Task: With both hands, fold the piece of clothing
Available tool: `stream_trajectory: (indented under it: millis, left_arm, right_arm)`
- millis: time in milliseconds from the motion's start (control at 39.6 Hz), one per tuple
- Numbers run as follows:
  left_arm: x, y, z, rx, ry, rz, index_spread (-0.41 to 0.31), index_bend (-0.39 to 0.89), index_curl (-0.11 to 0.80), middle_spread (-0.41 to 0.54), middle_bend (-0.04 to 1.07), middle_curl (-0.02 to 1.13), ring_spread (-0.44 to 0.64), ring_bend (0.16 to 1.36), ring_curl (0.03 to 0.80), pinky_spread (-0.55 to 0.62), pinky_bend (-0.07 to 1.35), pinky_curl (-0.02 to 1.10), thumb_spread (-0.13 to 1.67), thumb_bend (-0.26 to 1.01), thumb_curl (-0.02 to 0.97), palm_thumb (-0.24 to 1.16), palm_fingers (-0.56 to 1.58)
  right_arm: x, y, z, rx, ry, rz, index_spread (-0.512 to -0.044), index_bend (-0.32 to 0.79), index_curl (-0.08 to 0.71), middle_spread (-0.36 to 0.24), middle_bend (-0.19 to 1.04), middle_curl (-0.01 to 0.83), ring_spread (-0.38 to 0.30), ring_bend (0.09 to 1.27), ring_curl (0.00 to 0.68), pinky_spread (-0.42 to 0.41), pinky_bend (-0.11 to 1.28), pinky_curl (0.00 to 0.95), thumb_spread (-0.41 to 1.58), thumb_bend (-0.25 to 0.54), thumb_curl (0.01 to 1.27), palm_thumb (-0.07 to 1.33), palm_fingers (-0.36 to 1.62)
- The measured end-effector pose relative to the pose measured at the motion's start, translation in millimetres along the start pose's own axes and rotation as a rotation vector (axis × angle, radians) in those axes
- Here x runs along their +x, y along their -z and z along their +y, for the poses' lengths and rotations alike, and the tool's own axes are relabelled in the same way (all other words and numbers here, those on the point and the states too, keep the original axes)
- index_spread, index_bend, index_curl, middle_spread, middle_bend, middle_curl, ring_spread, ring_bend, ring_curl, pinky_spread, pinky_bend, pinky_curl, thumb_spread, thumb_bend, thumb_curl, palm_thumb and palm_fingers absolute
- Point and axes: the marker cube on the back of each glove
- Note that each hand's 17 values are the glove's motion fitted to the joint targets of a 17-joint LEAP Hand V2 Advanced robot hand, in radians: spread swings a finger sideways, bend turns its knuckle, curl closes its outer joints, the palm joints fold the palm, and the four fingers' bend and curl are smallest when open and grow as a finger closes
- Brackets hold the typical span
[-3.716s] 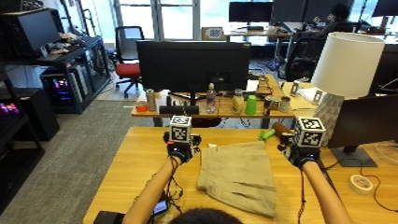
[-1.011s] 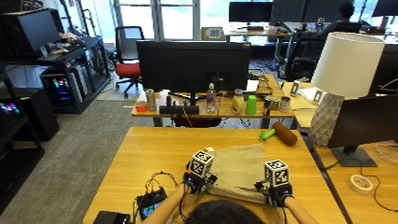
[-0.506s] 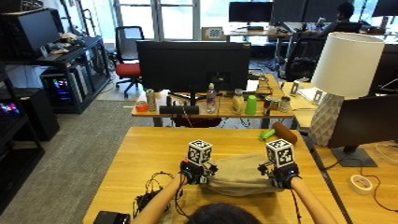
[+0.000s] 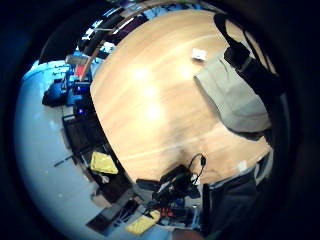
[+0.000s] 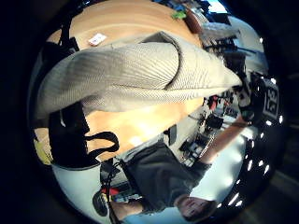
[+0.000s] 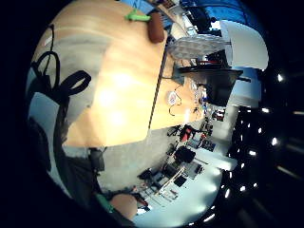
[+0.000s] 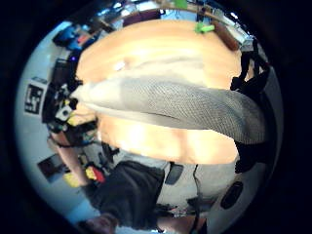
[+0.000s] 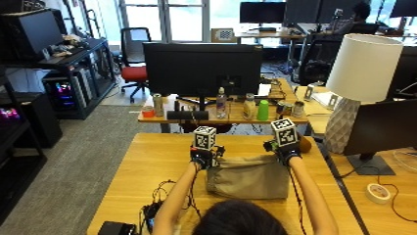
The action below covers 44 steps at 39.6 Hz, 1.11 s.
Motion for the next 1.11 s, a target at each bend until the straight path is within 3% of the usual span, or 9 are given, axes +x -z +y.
stream_trajectory:
  millis: [126,228,455,556,683,784,986,1036,1112]
  left_arm:
    - [-7.2,-20.3,-39.5,0.015,0.187,0.038,-0.22,0.06,0.417,-0.29,0.45,0.51,-0.24,0.26,0.354,-0.03,0.16,0.22,1.15,0.0,0.49,0.86,0.9]
    - [-13.5,-50.9,-73.5,0.035,0.319,0.0,-0.175,-0.04,0.334,-0.283,0.49,0.53,-0.24,0.34,0.379,-0.03,0.23,0.25,1.17,-0.01,0.5,0.85,0.82]
    - [-28.9,-90.4,-108.2,0.182,0.413,-0.147,-0.117,-0.02,0.215,-0.265,0.55,0.54,-0.22,0.43,0.403,-0.03,0.3,0.3,1.26,-0.03,0.488,0.77,0.72]
    - [-37.5,-90.0,-104.3,0.184,0.448,-0.219,-0.092,0.02,0.191,-0.239,0.48,0.53,-0.19,0.48,0.416,-0.02,0.35,0.32,1.34,-0.03,0.445,0.67,0.62]
    - [-42.3,-75.8,-90.4,0.176,0.454,-0.275,-0.061,0.1,0.201,-0.152,0.23,0.48,-0.14,0.55,0.434,0.01,0.41,0.35,1.39,-0.04,0.386,0.55,0.46]
    - [-38.9,-54.0,-79.4,0.246,0.429,-0.245,-0.054,0.11,0.203,-0.123,0.17,0.44,-0.11,0.56,0.422,0.02,0.42,0.35,1.41,-0.03,0.352,0.51,0.46]
    - [-18.1,-12.1,-55.7,0.435,0.364,-0.198,-0.054,0.13,0.224,-0.086,0.15,0.4,-0.09,0.58,0.41,0.03,0.42,0.35,1.43,-0.01,0.305,0.46,0.46]
    - [-10.2,-4.8,-51.3,0.481,0.324,-0.186,-0.055,0.13,0.229,-0.076,0.15,0.39,-0.09,0.58,0.408,0.03,0.43,0.36,1.43,-0.02,0.294,0.44,0.45]
    - [3.8,-0.4,-43.1,0.506,0.248,-0.167,-0.055,0.14,0.237,-0.068,0.15,0.38,-0.08,0.58,0.404,0.03,0.43,0.36,1.43,-0.02,0.279,0.42,0.45]
  right_arm:
    - [-13.4,1.2,-15.8,0.116,-0.126,0.023,-0.262,0.2,0.455,-0.171,0.39,0.496,-0.248,0.65,0.454,-0.346,0.61,0.415,1.01,-0.012,0.34,1.14,1.36]
    - [-29.3,-32.4,-47.6,0.154,-0.172,-0.059,-0.261,0.19,0.459,-0.172,0.39,0.497,-0.249,0.65,0.456,-0.341,0.6,0.416,1.02,-0.009,0.34,1.15,1.35]
    - [-45.6,-96.5,-93.0,0.315,-0.223,-0.153,-0.26,0.16,0.448,-0.165,0.39,0.501,-0.245,0.66,0.461,-0.32,0.59,0.418,1.05,-0.006,0.34,1.18,1.29]
    - [-36.0,-105.8,-92.2,0.38,-0.301,-0.088,-0.26,0.12,0.427,-0.156,0.38,0.496,-0.241,0.65,0.459,-0.306,0.6,0.418,1.07,-0.01,0.34,1.18,1.21]
    - [-14.9,-87.5,-80.2,0.445,-0.373,0.011,-0.267,0.05,0.375,-0.143,0.3,0.475,-0.225,0.64,0.456,-0.281,0.62,0.422,1.09,-0.058,0.32,1.06,1.07]
    - [4.7,-53.6,-71.3,0.567,-0.38,0.061,-0.269,0.03,0.331,-0.134,0.27,0.467,-0.214,0.63,0.452,-0.257,0.62,0.424,1.13,-0.051,0.31,0.97,1.02]
    - [17.1,-18.2,-43.3,0.541,-0.304,0.031,-0.268,0.04,0.268,-0.126,0.25,0.459,-0.208,0.61,0.441,-0.231,0.6,0.411,1.18,-0.032,0.28,0.87,1.02]
    - [22.3,-19.9,-40.0,0.485,-0.303,0.034,-0.271,0.05,0.258,-0.128,0.24,0.459,-0.207,0.6,0.44,-0.225,0.59,0.409,1.19,-0.028,0.28,0.86,1.02]
    - [21.8,-29.8,-21.6,0.279,-0.272,-0.001,-0.275,0.06,0.245,-0.128,0.23,0.456,-0.206,0.59,0.437,-0.22,0.58,0.406,1.2,-0.024,0.27,0.84,1.02]
